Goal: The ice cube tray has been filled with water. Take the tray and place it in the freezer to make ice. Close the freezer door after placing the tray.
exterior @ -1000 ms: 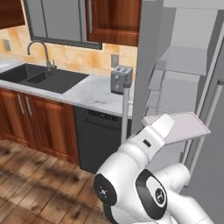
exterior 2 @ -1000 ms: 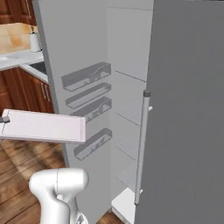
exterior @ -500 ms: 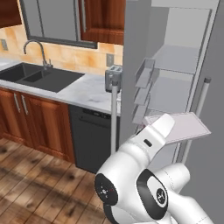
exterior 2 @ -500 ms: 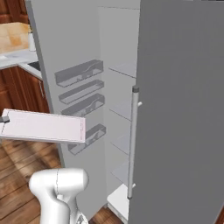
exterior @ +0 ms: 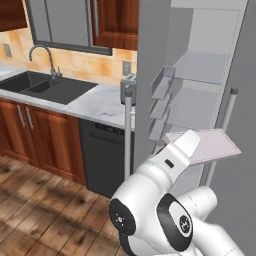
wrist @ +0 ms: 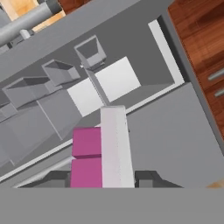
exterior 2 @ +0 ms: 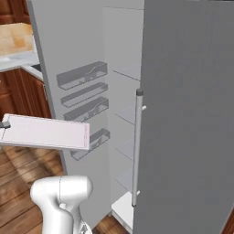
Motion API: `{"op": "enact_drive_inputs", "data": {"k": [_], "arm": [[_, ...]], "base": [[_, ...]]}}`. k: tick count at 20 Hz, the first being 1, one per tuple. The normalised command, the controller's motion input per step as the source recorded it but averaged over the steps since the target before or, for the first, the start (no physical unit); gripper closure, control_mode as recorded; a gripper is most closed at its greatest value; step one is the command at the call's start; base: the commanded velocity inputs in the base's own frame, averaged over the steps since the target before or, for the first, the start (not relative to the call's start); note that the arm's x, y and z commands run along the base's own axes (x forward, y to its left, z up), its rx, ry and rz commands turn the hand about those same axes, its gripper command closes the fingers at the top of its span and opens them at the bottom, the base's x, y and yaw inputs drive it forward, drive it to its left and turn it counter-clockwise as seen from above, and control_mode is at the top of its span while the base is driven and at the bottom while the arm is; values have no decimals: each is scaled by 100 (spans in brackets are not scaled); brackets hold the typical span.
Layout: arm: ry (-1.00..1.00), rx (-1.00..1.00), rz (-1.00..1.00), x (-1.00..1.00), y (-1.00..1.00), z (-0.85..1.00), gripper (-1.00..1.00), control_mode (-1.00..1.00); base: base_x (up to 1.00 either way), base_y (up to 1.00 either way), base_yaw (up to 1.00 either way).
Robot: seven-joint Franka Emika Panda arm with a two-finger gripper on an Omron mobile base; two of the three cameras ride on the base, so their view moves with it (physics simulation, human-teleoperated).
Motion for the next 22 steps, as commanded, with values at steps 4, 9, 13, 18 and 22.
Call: {"op": "enact_drive_inputs", "data": {"k": [4,9,13,18,22], "arm": [[0,0,0,0,0,0,100,100],[0,0,0,0,0,0,100,100],[0,0,0,0,0,0,100,100],[0,0,0,0,0,0,100,100],[0,0,0,0,0,0,100,100]], "base": [[27,-3,7],[6,-26,6],[6,-32,4],[26,-35,3],[39,-42,2]]}}
